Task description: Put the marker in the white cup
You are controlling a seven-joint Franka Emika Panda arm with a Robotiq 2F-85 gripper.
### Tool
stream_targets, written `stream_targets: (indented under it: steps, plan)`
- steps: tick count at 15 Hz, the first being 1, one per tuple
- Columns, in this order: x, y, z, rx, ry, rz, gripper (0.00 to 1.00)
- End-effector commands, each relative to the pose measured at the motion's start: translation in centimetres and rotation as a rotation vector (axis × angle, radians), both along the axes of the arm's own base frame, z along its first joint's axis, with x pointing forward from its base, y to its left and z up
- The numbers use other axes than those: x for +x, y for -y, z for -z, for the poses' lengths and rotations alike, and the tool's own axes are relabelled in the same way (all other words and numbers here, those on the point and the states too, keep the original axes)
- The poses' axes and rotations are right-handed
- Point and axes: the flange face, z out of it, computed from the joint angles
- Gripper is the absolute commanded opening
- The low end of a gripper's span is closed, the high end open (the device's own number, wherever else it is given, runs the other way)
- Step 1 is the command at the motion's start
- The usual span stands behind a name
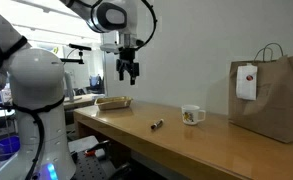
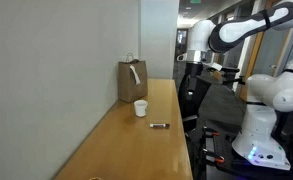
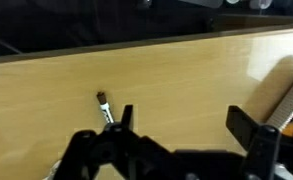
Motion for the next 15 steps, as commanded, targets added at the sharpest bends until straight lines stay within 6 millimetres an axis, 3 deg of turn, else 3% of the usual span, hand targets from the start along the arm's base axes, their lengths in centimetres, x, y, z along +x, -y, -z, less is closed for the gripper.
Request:
stream_targets:
  steps: [1, 11, 15]
  plan:
    - [0.0, 0.0, -0.1, 0.000, -0.001, 0.000, 1.00]
    - [0.5, 0.1, 0.0, -0.022, 0.018, -0.010, 1.00]
    - [2.5, 0.6, 2.1, -0.115, 0.011, -0.122, 1.00]
